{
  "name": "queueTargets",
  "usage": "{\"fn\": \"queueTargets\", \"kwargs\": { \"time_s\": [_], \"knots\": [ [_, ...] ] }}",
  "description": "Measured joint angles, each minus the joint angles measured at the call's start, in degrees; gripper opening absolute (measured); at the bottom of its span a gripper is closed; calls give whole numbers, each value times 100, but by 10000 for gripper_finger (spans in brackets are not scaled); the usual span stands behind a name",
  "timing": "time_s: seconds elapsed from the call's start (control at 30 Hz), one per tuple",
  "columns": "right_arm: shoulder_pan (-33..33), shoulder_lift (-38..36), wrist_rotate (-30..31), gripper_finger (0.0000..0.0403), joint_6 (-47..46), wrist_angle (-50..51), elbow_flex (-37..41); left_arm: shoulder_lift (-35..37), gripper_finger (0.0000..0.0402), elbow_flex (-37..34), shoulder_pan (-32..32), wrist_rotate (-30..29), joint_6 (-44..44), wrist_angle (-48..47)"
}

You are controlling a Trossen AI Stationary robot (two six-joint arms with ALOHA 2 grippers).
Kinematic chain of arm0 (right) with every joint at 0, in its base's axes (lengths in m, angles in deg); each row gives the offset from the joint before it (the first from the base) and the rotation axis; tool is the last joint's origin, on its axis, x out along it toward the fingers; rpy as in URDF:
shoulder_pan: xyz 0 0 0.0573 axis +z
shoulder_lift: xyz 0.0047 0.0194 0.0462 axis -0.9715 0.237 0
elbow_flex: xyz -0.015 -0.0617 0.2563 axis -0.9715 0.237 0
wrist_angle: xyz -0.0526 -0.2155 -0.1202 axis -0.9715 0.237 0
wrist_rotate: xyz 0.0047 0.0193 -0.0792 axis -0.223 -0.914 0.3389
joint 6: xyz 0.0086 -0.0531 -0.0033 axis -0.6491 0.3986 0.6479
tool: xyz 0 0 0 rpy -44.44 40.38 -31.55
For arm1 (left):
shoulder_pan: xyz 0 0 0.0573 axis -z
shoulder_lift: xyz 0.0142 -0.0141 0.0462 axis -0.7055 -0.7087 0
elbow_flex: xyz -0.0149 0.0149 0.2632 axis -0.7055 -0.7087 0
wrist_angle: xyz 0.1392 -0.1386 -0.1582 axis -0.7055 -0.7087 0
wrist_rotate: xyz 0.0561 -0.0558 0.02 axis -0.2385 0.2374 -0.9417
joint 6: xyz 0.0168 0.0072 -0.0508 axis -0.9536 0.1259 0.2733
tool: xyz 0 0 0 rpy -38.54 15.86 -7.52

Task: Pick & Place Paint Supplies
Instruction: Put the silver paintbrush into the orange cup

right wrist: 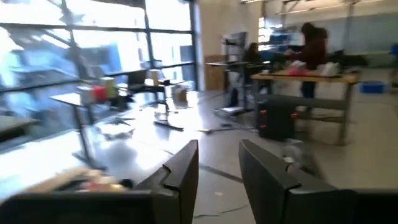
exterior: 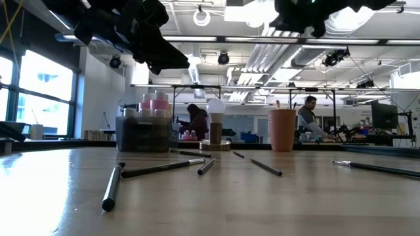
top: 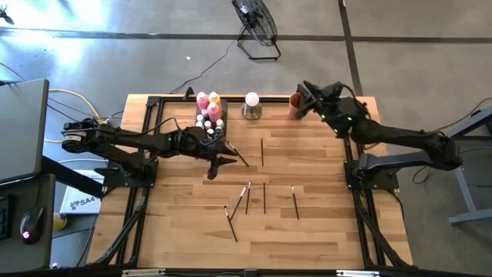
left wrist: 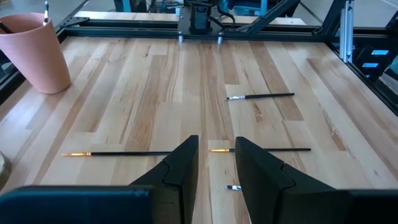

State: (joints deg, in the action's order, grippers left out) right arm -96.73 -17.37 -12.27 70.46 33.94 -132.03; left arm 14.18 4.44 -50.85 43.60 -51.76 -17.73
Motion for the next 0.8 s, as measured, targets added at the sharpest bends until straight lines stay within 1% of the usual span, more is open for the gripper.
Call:
{"fn": "queueTargets", "kwargs": {
  "time_s": [0.13,0.23,0.37,0.47,0.63,0.8],
  "knots": [
    [446,-537,-274,109,-465,562,-2,0,104,0,0,-15,-1,-22],
    [734,-816,-487,109,-862,1201,-2,0,104,0,0,-14,1,-44],
    [1072,-1034,-618,109,-1581,2153,-2,2,104,1,0,-13,1,-44],
    [1333,-1082,-609,109,-1936,2640,-2,2,104,0,0,-13,1,-44],
    [1756,-1052,-606,109,-2286,2820,-2,1,104,0,0,-11,1,-44],
    [2048,-1045,-601,108,-2639,3026,-2,0,104,0,0,-11,1,-46]
  ]
}}
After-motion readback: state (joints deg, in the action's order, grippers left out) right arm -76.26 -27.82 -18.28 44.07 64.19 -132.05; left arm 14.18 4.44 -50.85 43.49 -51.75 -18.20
